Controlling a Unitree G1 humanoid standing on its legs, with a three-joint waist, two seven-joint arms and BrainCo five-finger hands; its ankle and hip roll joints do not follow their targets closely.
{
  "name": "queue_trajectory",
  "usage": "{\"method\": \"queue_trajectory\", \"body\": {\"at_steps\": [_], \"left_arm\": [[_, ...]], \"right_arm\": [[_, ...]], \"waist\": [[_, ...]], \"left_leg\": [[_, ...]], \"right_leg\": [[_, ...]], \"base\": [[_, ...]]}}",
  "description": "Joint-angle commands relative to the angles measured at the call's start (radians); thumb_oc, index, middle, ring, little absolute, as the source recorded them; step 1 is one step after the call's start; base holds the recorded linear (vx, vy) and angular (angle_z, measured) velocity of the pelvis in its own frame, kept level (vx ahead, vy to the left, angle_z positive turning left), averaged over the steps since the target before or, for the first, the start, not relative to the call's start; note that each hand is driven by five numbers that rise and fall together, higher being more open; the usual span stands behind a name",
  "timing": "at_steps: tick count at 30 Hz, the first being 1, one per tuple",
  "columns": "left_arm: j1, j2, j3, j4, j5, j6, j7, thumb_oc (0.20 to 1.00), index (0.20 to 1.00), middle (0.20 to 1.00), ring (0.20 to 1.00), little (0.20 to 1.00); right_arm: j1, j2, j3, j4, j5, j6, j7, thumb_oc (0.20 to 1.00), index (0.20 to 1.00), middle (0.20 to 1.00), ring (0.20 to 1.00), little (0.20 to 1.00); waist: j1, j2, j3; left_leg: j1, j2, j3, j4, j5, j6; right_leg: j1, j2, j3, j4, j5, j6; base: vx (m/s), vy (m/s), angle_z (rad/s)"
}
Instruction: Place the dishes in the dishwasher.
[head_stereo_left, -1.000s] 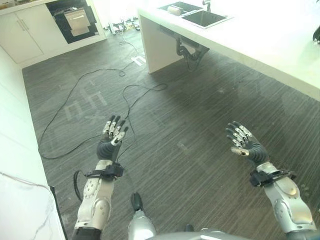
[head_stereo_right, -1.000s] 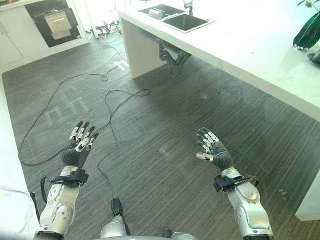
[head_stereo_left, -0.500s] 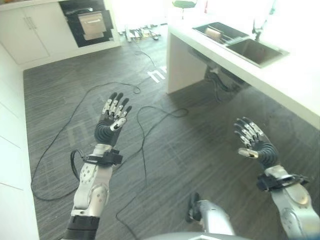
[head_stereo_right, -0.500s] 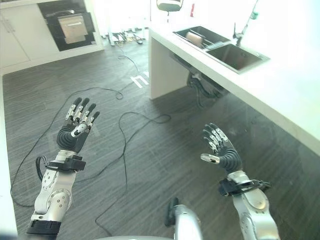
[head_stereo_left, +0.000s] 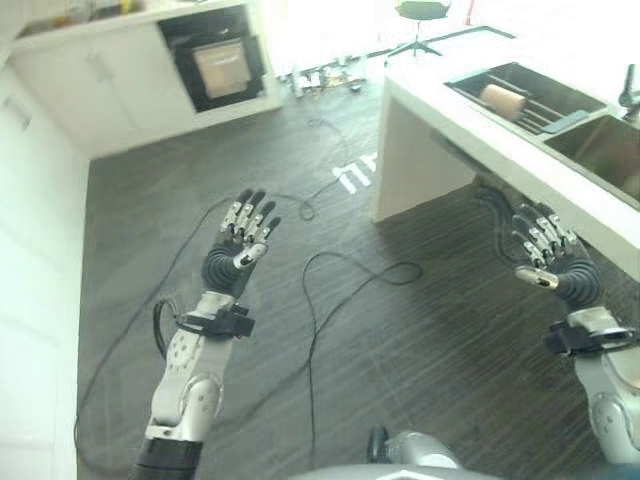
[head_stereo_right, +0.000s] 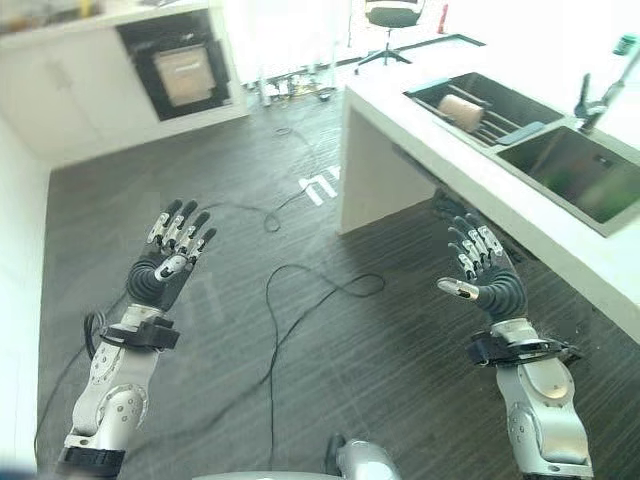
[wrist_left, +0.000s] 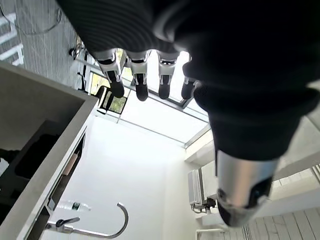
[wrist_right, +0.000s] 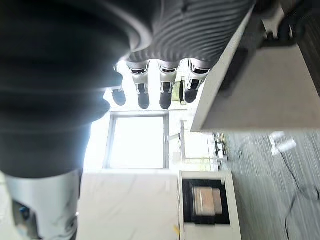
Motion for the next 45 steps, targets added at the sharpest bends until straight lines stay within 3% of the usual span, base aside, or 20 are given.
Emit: {"method": "queue_trajectory", "body": {"at_steps": [1,2,3,5,7,9,11,16,18,20,22,24,25,32,36,37,38,40,43,45], "left_arm": [[0.05,0.042,0.019,-0.039,-0.003,-0.069,-0.014,1.0,1.0,1.0,1.0,1.0],[0.058,0.051,0.021,-0.049,-0.001,-0.075,-0.02,1.0,1.0,1.0,1.0,1.0],[0.057,0.068,0.021,-0.057,0.0,-0.088,-0.006,1.0,1.0,1.0,1.0,1.0],[0.047,0.079,0.019,-0.052,-0.004,-0.105,0.032,1.0,1.0,1.0,1.0,1.0],[0.049,0.069,0.022,-0.037,0.009,-0.125,0.014,1.0,1.0,1.0,1.0,1.0],[0.043,0.076,0.029,-0.027,0.017,-0.137,0.003,1.0,1.0,1.0,1.0,1.0],[0.003,0.088,0.039,-0.015,-0.006,-0.094,-0.016,1.0,1.0,1.0,1.0,1.0],[-0.009,0.102,0.049,-0.022,0.022,-0.067,-0.041,1.0,1.0,1.0,1.0,1.0],[0.004,0.105,0.055,-0.024,0.048,-0.062,-0.043,1.0,1.0,1.0,1.0,1.0],[0.002,0.126,0.059,-0.041,0.052,-0.054,-0.004,1.0,1.0,1.0,1.0,1.0],[-0.022,0.138,0.049,-0.044,0.055,-0.048,0.027,1.0,1.0,1.0,1.0,1.0],[-0.034,0.142,0.043,-0.065,0.085,-0.051,0.075,1.0,1.0,1.0,1.0,1.0],[-0.037,0.146,0.039,-0.068,0.102,-0.059,0.081,1.0,1.0,1.0,1.0,1.0],[-0.052,0.157,0.052,-0.059,0.101,-0.06,0.088,1.0,1.0,1.0,1.0,1.0],[-0.037,0.143,0.072,-0.065,0.065,-0.06,0.067,1.0,1.0,1.0,1.0,1.0],[-0.034,0.128,0.071,-0.076,0.064,-0.065,0.066,1.0,1.0,1.0,1.0,1.0],[-0.032,0.122,0.071,-0.08,0.068,-0.071,0.059,1.0,1.0,1.0,1.0,1.0],[-0.027,0.113,0.073,-0.082,0.089,-0.084,0.042,1.0,1.0,1.0,1.0,1.0],[0.0,0.131,0.084,-0.098,0.08,-0.117,0.023,1.0,1.0,1.0,1.0,1.0],[0.012,0.136,0.082,-0.098,0.081,-0.148,0.04,1.0,1.0,1.0,1.0,1.0]], "right_arm": [[0.002,-0.015,-0.006,-0.087,0.02,-0.051,-0.003,1.0,1.0,1.0,1.0,1.0],[-0.014,-0.032,-0.007,-0.097,0.038,-0.041,-0.014,1.0,1.0,1.0,1.0,1.0],[-0.047,-0.04,0.002,-0.106,0.029,-0.029,-0.014,1.0,1.0,1.0,1.0,1.0],[-0.082,-0.049,0.017,-0.109,0.02,-0.022,-0.003,1.0,1.0,1.0,1.0,1.0],[-0.095,-0.058,0.009,-0.109,0.026,-0.024,0.006,1.0,1.0,1.0,1.0,1.0],[-0.103,-0.07,-0.006,-0.117,0.056,-0.03,0.004,1.0,1.0,1.0,1.0,1.0],[-0.077,-0.049,-0.035,-0.15,0.065,-0.04,-0.02,1.0,1.0,1.0,1.0,1.0],[-0.022,0.024,-0.052,-0.179,0.023,-0.069,-0.037,1.0,1.0,1.0,1.0,1.0],[-0.032,0.067,-0.031,-0.172,-0.009,-0.065,-0.052,1.0,1.0,1.0,1.0,1.0],[-0.051,0.068,-0.022,-0.166,-0.008,-0.052,-0.043,1.0,1.0,1.0,1.0,1.0],[-0.093,0.053,-0.002,-0.154,-0.01,-0.034,-0.065,1.0,1.0,1.0,1.0,1.0],[-0.145,0.04,0.041,-0.132,-0.008,-0.035,-0.098,1.0,1.0,1.0,1.0,1.0],[-0.154,0.044,0.053,-0.122,-0.012,-0.048,-0.109,1.0,1.0,1.0,1.0,1.0],[-0.159,0.006,0.028,-0.117,0.013,-0.058,-0.169,1.0,1.0,1.0,1.0,1.0],[-0.164,-0.019,0.012,-0.124,0.02,-0.048,-0.186,1.0,1.0,1.0,1.0,1.0],[-0.174,-0.027,0.005,-0.133,0.021,-0.037,-0.186,1.0,1.0,1.0,1.0,1.0],[-0.181,-0.028,0.008,-0.133,0.014,-0.036,-0.184,1.0,1.0,1.0,1.0,1.0],[-0.197,-0.029,0.018,-0.142,0.005,-0.021,-0.192,1.0,1.0,1.0,1.0,1.0],[-0.181,-0.029,0.016,-0.153,0.0,-0.022,-0.174,1.0,1.0,1.0,1.0,1.0],[-0.169,-0.044,0.014,-0.152,0.004,-0.029,-0.158,1.0,1.0,1.0,1.0,1.0]], "waist": [[0.02,-0.105,-0.015],[0.035,-0.104,-0.011],[0.044,-0.072,-0.018],[0.065,-0.043,-0.037],[0.074,-0.035,-0.04],[0.069,-0.035,-0.044],[0.062,-0.032,-0.052],[0.05,-0.027,-0.059],[0.054,-0.011,-0.051],[0.068,-0.011,-0.042],[0.081,-0.02,-0.036],[0.11,-0.031,-0.03],[0.111,-0.033,-0.027],[0.087,-0.03,-0.046],[0.083,-0.037,-0.033],[0.088,-0.047,-0.017],[0.089,-0.047,-0.01],[0.086,-0.043,-0.007],[0.076,-0.012,-0.032],[0.082,-0.002,-0.041]], "left_leg": [[-0.111,0.015,-0.008,-0.223,-0.067,0.109],[-0.109,0.053,-0.003,-0.365,-0.071,0.126],[-0.048,0.085,-0.021,-0.735,-0.078,0.141],[0.029,0.103,-0.165,-1.071,-0.049,0.132],[0.017,0.124,-0.156,-1.063,-0.025,0.118],[0.056,0.105,-0.098,-1.06,-0.118,0.135],[0.083,0.055,-0.069,-1.06,-0.152,0.167],[0.108,-0.018,-0.093,-1.074,-0.177,0.224],[0.142,-0.038,-0.075,-1.074,-0.208,0.244],[0.156,-0.041,-0.048,-1.074,-0.218,0.241],[0.172,-0.043,-0.025,-1.074,-0.228,0.231],[0.213,-0.035,0.064,-1.074,-0.253,0.213],[0.23,-0.031,0.088,-1.074,-0.27,0.214],[0.238,0.003,0.134,-1.07,-0.246,0.213],[0.132,0.073,0.152,-0.755,-0.142,0.125],[0.048,0.088,0.12,-0.6,-0.112,0.097],[0.016,0.088,0.094,-0.564,-0.119,0.098],[-0.001,0.082,0.086,-0.63,-0.136,0.113],[0.117,0.149,0.078,-1.033,-0.091,0.114],[0.127,0.162,-0.023,-1.074,-0.086,0.098]], "right_leg": [[0.138,-0.082,0.014,-0.286,0.205,0.15],[0.159,-0.066,0.047,-0.286,0.177,0.15],[0.175,-0.05,0.115,-0.286,0.149,0.179],[0.183,-0.05,0.193,-0.286,0.125,0.201],[0.197,-0.062,0.197,-0.286,0.112,0.202],[0.223,-0.115,0.145,-0.274,0.091,0.226],[0.224,-0.157,0.105,-0.204,0.071,0.26],[0.12,-0.182,0.103,0.063,0.164,0.306],[0.026,-0.189,0.048,0.231,0.214,0.304],[0.038,-0.191,-0.051,0.106,0.172,0.289],[0.071,-0.203,-0.123,-0.014,0.204,0.291],[0.081,-0.28,-0.272,-0.127,0.304,0.316],[0.072,-0.302,-0.286,-0.127,0.338,0.327],[0.139,-0.174,-0.221,-0.223,0.193,0.28],[0.191,-0.125,-0.193,-0.278,0.162,0.212],[0.203,-0.131,-0.173,-0.285,0.157,0.196],[0.205,-0.13,-0.153,-0.285,0.155,0.192],[0.202,-0.133,-0.109,-0.286,0.159,0.203],[0.185,-0.151,-0.064,-0.286,0.155,0.243],[0.184,-0.163,-0.03,-0.286,0.152,0.253]], "base": [[0.4,-0.062,-1.45],[0.65,0.218,-1.66],[0.76,0.377,-2.35],[0.69,0.482,-2.13],[0.43,0.335,-1.85],[0.43,0.366,-0.9],[0.44,0.396,-0.45],[0.32,0.238,0.26],[0.3,0.202,0.53],[0.25,0.023,-0.21],[0.17,-0.119,-0.69],[0.11,-0.212,-0.64],[0.12,-0.213,-0.67],[0.07,-0.283,-0.41],[0.12,-0.353,-0.41],[0.1,-0.227,-0.26],[0.12,-0.121,-0.37],[0.16,0.099,-0.81],[0.27,0.288,-1.02],[0.27,0.294,-0.97]]}}
